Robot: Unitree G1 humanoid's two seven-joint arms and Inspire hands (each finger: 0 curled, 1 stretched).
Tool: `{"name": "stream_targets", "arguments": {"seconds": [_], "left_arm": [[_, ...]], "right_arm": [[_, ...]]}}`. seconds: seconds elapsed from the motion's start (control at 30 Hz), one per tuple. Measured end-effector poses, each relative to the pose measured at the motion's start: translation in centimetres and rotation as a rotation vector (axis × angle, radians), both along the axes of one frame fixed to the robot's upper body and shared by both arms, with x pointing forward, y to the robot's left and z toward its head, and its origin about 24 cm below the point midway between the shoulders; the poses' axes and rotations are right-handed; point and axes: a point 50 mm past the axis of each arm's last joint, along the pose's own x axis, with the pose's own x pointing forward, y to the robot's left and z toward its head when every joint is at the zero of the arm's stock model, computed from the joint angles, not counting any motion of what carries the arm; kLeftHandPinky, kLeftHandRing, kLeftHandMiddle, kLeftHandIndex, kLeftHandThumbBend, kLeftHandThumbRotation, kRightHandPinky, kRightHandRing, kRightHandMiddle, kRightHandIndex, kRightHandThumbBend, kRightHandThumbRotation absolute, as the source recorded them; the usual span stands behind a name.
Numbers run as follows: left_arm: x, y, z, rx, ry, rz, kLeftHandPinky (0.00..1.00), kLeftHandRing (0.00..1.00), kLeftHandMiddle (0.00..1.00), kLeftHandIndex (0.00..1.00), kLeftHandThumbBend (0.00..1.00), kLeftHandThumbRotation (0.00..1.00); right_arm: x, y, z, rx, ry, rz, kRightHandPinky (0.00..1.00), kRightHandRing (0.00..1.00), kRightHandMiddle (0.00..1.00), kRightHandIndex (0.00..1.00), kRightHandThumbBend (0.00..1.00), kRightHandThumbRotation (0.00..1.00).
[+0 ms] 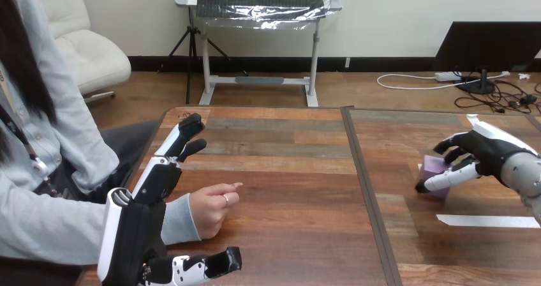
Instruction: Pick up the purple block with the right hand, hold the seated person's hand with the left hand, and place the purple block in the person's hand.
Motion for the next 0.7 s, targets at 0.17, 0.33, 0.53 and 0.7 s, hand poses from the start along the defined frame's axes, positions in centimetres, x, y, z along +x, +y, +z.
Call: {"name": "stream_targets", "arguments": {"seconds": [0.17, 0.33, 0.53, 0.7], "left_arm": [[0.1, 0.0, -0.1, 0.001, 0.012, 0.002, 0.82, 0.9, 0.92, 0.87, 1.0, 0.53], [0.1, 0.0, -0.1, 0.0, 0.011, 0.003, 0.82, 0.9, 0.92, 0.87, 1.0, 0.52], [0.1, 0.0, -0.1, -0.001, 0.011, 0.002, 0.81, 0.9, 0.92, 0.87, 1.0, 0.51], [0.1, -0.1, -0.1, -0.004, 0.014, -0.004, 0.81, 0.91, 0.92, 0.87, 1.0, 0.5]], "right_arm": [[0.2, 0.6, 0.1, 0.007, 0.0, 0.054, 0.73, 0.78, 0.82, 0.85, 0.81, 0.32], [0.3, 0.9, 0.2, 0.0, 0.008, 0.097, 0.73, 0.78, 0.82, 0.85, 0.81, 0.33], [0.4, 1.5, 0.3, -0.002, 0.011, 0.15, 0.75, 0.8, 0.83, 0.85, 0.82, 0.34], [0.5, 2.0, 0.3, -0.005, 0.013, 0.189, 0.75, 0.8, 0.83, 0.85, 0.82, 0.33]]}}
